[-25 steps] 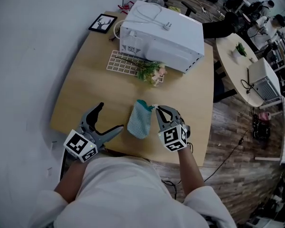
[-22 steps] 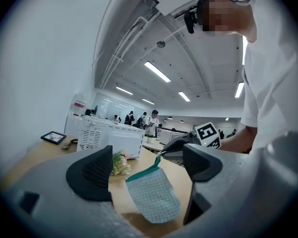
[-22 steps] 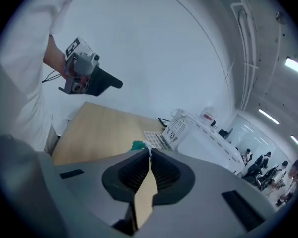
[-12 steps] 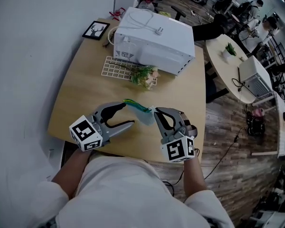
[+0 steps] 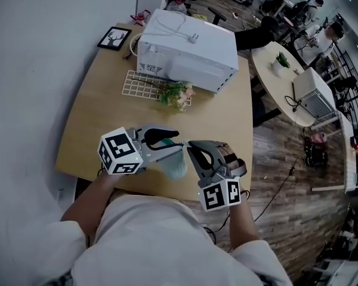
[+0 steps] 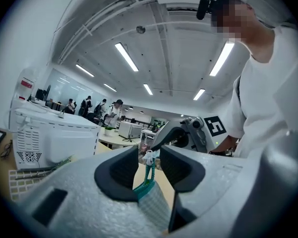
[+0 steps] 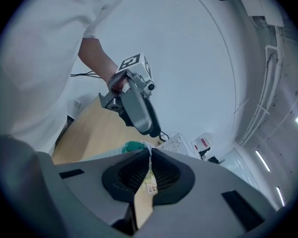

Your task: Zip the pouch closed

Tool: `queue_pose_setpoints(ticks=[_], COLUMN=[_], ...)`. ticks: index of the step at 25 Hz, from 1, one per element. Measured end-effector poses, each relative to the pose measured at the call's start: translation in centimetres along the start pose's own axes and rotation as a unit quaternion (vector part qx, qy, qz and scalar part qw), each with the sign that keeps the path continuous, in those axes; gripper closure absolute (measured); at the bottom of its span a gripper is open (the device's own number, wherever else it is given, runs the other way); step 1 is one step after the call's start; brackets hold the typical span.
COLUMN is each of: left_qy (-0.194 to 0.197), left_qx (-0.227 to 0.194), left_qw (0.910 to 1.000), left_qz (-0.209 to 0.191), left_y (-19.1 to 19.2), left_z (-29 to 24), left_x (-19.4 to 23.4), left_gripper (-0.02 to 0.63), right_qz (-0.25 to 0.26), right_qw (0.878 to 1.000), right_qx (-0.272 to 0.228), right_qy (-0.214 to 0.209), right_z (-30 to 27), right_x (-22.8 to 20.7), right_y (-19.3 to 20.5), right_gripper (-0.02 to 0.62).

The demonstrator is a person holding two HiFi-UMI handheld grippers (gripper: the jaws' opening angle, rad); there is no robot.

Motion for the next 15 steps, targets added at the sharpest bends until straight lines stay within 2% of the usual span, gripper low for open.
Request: queue_pose_setpoints(ticks=[8, 12, 15], left_qy=[0.035, 0.062, 0.086], left_qx=[0.01, 0.033, 0.046], left_qw=[0.9991, 0.9972, 0.9943], left_qz=[0.02, 0.025, 0.043], left_y=[-0.3, -0.3, 0.1], left_z=[-0.3, -0.5, -0.9], left_x=[0.6, 0.8, 1.2], left_gripper=[0.478, 0.508, 0.508], right_qz=[0.003, 0.008, 0.02], right_qw=[1.0, 1.0, 1.0], right_qx=[-0.003, -0.01, -0.012], right_qy=[-0.007, -0.011, -0.016], right_z=[0.1, 0.0, -0.2], right_x=[0.6, 0.6, 0.7], right_y=[-0.3, -0.6, -0.7], right_gripper=[0.579, 0.58, 0.578])
Point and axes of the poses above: the fingertips, and each gripper's own axes: z backward along the fingers, x to its left, y out of its underside, the point moved 9 cm from there along z, backward along the fingers, and after that the axes turned 10 degrees about y, right-handed, at the moved point
